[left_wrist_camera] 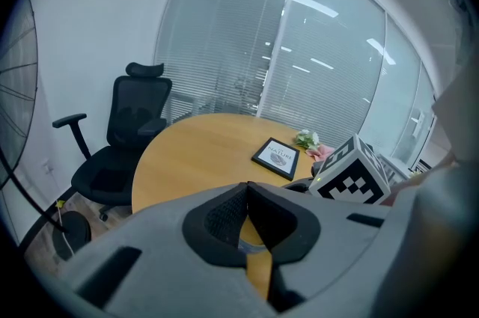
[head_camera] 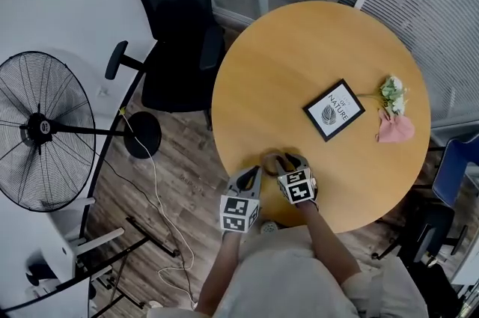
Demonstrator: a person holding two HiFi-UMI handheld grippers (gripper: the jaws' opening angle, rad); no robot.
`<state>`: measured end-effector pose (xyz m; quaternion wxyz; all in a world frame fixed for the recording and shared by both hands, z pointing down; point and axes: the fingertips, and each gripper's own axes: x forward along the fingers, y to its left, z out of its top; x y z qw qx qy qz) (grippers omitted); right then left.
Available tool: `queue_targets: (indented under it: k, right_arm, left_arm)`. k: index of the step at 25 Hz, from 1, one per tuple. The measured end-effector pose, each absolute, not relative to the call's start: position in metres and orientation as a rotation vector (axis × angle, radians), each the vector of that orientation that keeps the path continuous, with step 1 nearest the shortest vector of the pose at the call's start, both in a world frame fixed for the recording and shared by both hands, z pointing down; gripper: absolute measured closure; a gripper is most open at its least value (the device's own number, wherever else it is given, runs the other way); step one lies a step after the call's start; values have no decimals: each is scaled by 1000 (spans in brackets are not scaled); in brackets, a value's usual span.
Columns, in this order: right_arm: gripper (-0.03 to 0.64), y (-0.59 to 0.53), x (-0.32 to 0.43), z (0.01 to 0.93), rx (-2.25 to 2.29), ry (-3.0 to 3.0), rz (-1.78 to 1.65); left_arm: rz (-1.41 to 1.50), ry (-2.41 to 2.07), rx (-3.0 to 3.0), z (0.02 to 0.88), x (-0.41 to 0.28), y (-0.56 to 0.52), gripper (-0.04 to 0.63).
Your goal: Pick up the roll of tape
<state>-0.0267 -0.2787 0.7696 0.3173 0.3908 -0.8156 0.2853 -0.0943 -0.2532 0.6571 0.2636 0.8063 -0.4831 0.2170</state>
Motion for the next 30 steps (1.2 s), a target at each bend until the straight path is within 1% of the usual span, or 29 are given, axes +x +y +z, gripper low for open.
queue_targets:
  k: [2, 4, 12, 25, 30]
  right_arm:
    - [503, -282, -29, 770, 1035, -2153, 744]
    - [536, -284, -31, 772, 1039, -2156, 739]
    - [555, -285, -30, 772, 1003, -2154, 677]
    - [561, -276, -26, 775, 915, -2091, 671]
    - [554, -273, -27, 778, 901, -2075, 644]
  left_arm:
    - [593, -1309, 2174, 658, -99, -252, 586]
    - [596, -1312, 2169, 659, -102, -252, 586]
    - [596, -1311, 2175, 660, -103, -254, 586]
    - [585, -1320, 2171, 656, -106, -252, 586]
    - [586, -1324, 2168, 656, -106, -249, 586]
